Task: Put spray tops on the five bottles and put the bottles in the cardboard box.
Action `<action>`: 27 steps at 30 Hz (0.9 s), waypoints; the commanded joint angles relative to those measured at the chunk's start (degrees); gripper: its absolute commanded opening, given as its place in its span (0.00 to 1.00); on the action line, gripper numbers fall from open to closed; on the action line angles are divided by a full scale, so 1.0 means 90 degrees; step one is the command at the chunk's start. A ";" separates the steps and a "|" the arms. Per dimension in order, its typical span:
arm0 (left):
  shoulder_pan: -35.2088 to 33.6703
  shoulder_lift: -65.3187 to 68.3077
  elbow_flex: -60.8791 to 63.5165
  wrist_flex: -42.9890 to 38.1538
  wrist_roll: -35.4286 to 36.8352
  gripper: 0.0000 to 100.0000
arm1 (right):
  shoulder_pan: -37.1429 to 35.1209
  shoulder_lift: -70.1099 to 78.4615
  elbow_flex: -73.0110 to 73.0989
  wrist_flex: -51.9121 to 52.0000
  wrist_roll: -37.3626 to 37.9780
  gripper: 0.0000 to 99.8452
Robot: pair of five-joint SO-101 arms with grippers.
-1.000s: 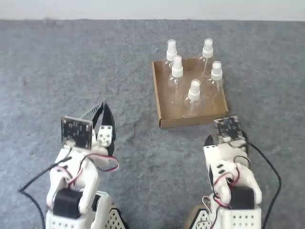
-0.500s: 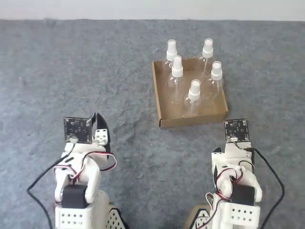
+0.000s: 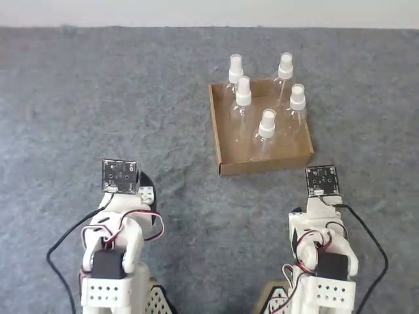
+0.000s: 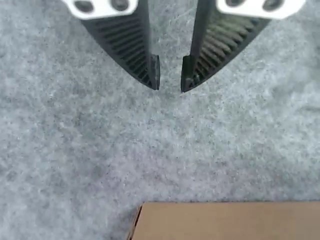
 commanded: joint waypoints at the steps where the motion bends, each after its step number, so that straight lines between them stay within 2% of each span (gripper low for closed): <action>1: 0.0020 -0.0147 -0.0044 0.0908 0.0029 0.01 | 0.0063 0.0044 0.0147 0.0034 0.0049 0.03; 8: -0.0029 -0.0147 -0.0044 0.1739 0.0020 0.01 | 0.0063 0.0054 0.0147 0.0044 0.0049 0.03; 27: -0.0029 -0.0147 -0.0044 0.1748 0.0039 0.01 | 0.0044 0.0054 0.0156 0.0044 0.0049 0.03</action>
